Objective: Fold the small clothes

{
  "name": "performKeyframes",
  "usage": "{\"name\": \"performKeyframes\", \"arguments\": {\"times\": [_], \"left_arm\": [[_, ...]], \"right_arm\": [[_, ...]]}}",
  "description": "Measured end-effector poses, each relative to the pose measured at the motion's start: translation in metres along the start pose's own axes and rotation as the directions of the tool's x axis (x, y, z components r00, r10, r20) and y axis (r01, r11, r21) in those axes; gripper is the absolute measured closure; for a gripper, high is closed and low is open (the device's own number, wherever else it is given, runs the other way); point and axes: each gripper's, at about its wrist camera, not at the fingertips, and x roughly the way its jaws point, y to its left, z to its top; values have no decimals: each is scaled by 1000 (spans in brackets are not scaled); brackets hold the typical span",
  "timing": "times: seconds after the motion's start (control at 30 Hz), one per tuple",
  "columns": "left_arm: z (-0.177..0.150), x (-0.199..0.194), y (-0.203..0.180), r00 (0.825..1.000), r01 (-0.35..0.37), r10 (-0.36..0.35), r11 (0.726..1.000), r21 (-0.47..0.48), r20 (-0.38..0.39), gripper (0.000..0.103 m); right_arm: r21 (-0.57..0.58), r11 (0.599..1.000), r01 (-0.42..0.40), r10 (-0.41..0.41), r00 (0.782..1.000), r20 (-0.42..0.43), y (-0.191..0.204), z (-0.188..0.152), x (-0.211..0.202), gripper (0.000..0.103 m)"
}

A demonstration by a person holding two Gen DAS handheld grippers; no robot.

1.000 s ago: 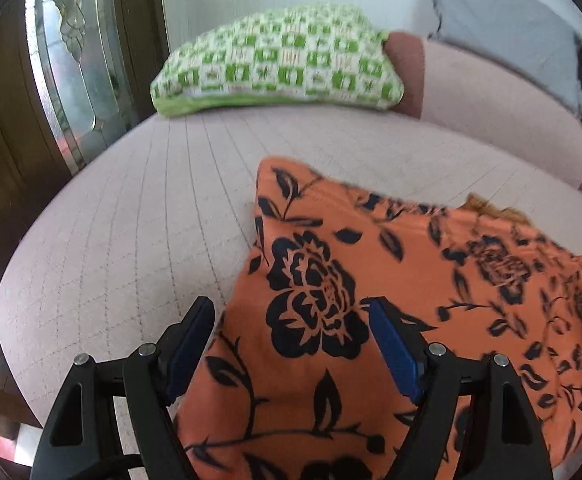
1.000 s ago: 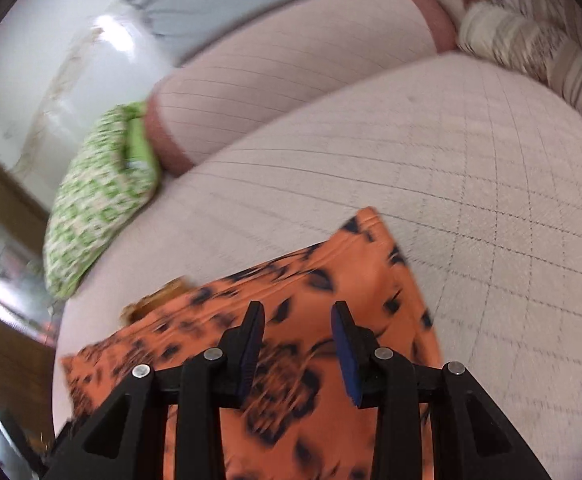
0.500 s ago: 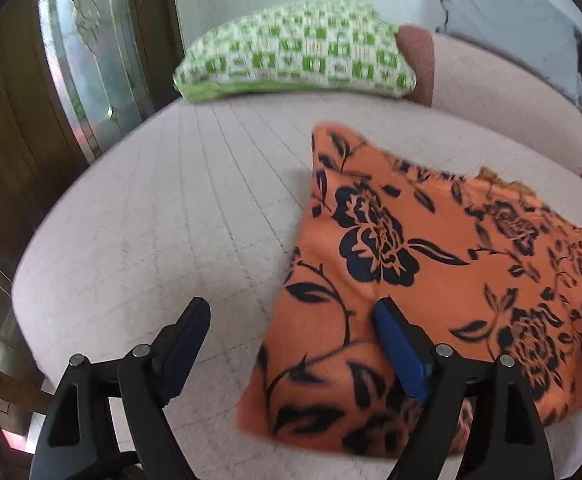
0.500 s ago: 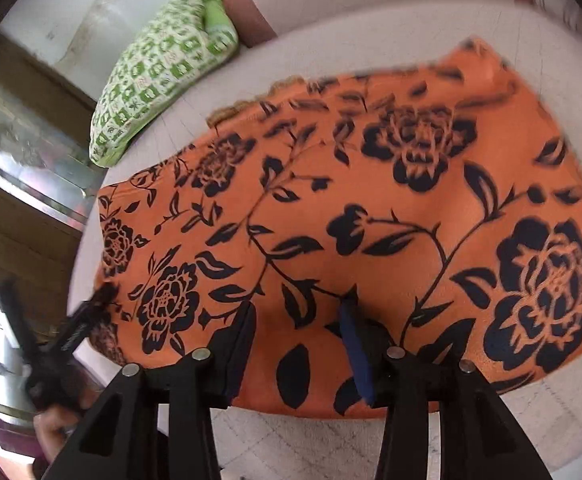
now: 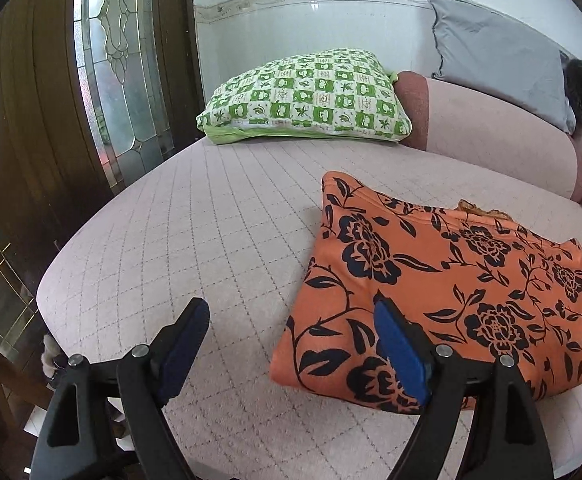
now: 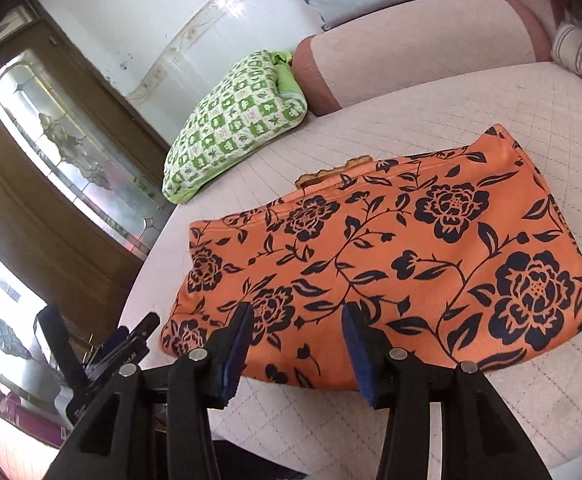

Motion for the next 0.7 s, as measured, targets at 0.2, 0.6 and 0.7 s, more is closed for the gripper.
{"name": "performKeyframes", "arguments": {"times": [0.2,0.6,0.7], "left_arm": [[0,-1,-2,1000,-1,1,1000,0,0,18],[-14,1,9,990,87,-97,991,-105,-98,18],[-30,0,6,976,134,-159,977,-166,-150,18]], "right_arm": [[-12,1000,-20,20,1000,-16,2,-2,7,54],[-12,998,-54,53,997,-61,7,-4,30,53],[-7,998,-62,62,996,-62,7,-4,32,53]]}}
